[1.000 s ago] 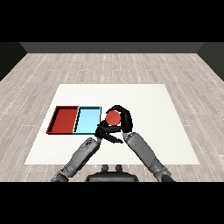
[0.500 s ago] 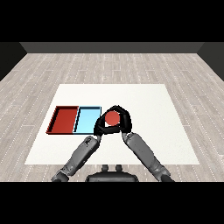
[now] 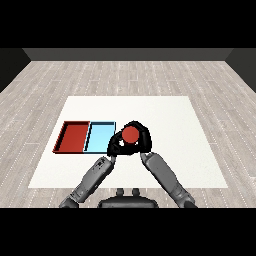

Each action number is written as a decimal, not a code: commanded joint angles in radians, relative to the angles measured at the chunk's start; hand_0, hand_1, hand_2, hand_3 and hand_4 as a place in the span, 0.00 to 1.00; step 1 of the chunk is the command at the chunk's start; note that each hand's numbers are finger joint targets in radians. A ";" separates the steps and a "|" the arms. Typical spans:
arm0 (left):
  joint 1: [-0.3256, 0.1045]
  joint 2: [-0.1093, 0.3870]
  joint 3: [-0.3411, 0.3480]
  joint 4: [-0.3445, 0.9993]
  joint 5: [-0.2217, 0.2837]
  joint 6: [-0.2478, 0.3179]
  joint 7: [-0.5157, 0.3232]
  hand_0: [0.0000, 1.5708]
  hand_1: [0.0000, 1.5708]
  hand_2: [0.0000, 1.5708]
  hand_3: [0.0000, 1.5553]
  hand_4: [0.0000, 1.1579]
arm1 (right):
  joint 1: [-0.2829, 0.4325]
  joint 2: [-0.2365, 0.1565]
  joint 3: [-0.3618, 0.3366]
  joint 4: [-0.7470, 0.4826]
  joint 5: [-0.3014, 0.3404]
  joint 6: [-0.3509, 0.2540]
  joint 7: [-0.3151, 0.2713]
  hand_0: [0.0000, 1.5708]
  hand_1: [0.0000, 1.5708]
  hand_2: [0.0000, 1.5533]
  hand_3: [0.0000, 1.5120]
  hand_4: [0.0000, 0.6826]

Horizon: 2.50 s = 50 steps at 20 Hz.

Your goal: Pick the red can and put it in the red box

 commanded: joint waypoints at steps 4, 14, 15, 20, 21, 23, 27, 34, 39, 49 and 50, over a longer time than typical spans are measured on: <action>-0.034 -0.018 -0.019 -0.014 0.006 0.016 -0.013 1.00 1.00 1.00 0.96 0.97 | -0.015 0.000 0.052 -0.009 0.115 -0.022 0.145 0.00 0.00 0.00 0.00 0.00; -0.030 -0.018 -0.032 -0.018 -0.014 0.035 -0.016 1.00 1.00 1.00 0.97 0.98 | 0.062 0.007 0.042 -0.033 0.156 -0.020 0.106 0.00 0.00 0.00 0.00 0.00; -0.051 -0.018 -0.049 -0.071 -0.029 0.074 0.061 1.00 1.00 1.00 0.97 0.98 | 0.032 0.007 -0.002 -0.008 0.150 0.010 0.141 0.00 0.00 0.00 0.00 0.00; -0.024 -0.019 -0.025 -0.008 -0.008 0.009 -0.028 1.00 1.00 1.00 0.96 0.98 | -0.012 0.007 -0.031 -0.045 0.162 -0.001 0.200 0.00 0.00 0.00 0.00 0.00; 0.008 0.002 0.049 -0.010 -0.033 -0.063 -0.049 1.00 1.00 1.00 0.96 0.98 | 0.069 -0.009 -0.034 -0.013 0.165 0.028 0.111 0.00 0.00 0.00 0.00 0.00; -0.009 -0.019 0.010 -0.074 -0.069 -0.016 0.029 1.00 1.00 1.00 0.96 0.98 | 0.022 0.007 -0.050 -0.061 0.191 0.026 0.183 0.00 0.00 0.00 0.00 0.00; 0.044 0.002 0.027 -0.106 -0.087 -0.033 0.026 1.00 1.00 1.00 0.95 0.98 | 0.033 -0.005 -0.161 -0.083 0.128 0.099 0.138 0.00 0.00 0.00 0.00 0.00; 0.033 0.002 0.080 -0.023 -0.114 -0.037 -0.019 1.00 1.00 1.00 0.95 0.98 | 0.203 -0.090 -0.250 -0.305 0.038 0.167 0.100 0.00 0.00 0.00 0.00 0.00; -0.011 0.106 0.199 -0.044 -0.095 -0.102 0.026 1.00 1.00 1.00 0.94 0.99 | 0.382 -0.176 -0.304 -0.442 -0.009 0.239 0.088 0.00 0.00 0.00 0.00 0.00; -0.054 0.329 0.385 0.058 -0.141 -0.101 0.144 1.00 1.00 1.00 0.96 0.98 | 0.519 -0.186 -0.431 -0.303 -0.064 0.298 -0.066 0.00 0.00 0.00 0.00 0.00; -0.121 0.381 0.407 0.117 -0.148 -0.118 0.210 1.00 1.00 1.00 0.95 0.97 | 0.532 -0.194 -0.415 -0.343 -0.047 0.286 -0.023 0.00 0.00 0.00 0.00 0.00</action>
